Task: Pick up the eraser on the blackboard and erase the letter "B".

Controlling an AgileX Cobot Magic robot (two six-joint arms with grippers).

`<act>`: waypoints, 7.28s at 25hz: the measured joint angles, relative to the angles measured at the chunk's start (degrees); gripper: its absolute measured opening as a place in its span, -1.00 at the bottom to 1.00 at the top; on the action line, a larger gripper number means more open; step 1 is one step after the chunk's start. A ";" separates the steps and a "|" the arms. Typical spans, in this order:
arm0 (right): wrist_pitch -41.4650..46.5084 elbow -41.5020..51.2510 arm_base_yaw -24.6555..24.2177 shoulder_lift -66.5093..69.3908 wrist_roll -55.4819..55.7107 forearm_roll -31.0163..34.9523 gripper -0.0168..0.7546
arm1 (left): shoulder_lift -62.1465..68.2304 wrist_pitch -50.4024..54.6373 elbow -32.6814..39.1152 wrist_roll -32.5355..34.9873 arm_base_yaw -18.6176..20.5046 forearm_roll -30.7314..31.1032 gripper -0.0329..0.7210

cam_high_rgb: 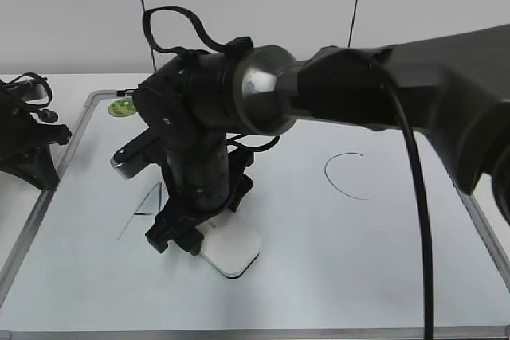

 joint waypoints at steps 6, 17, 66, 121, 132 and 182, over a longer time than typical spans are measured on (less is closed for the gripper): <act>-0.09 0.00 -1.38 0.09 1.42 -1.67 0.44 | 0.00 0.00 0.00 0.00 0.00 0.00 -0.83; -0.21 -0.13 -8.27 0.09 2.27 -3.35 0.44 | 0.00 -0.10 0.00 0.00 0.00 -0.04 -0.83; -4.24 13.35 -45.98 -12.08 -0.78 7.43 0.44 | 0.00 -0.31 -0.04 0.00 0.00 -0.04 -0.83; 8.60 29.73 -45.98 -60.62 -5.15 9.50 0.58 | -41.06 16.32 -7.08 -1.50 -0.10 -0.09 0.15; 5.55 51.55 -45.98 -88.84 -5.25 8.96 0.58 | -71.26 17.43 19.03 -1.77 -0.10 -0.09 0.15; 4.42 73.85 -45.98 -116.63 -0.39 5.73 0.57 | -103.72 8.41 53.01 -5.04 -0.10 9.27 0.12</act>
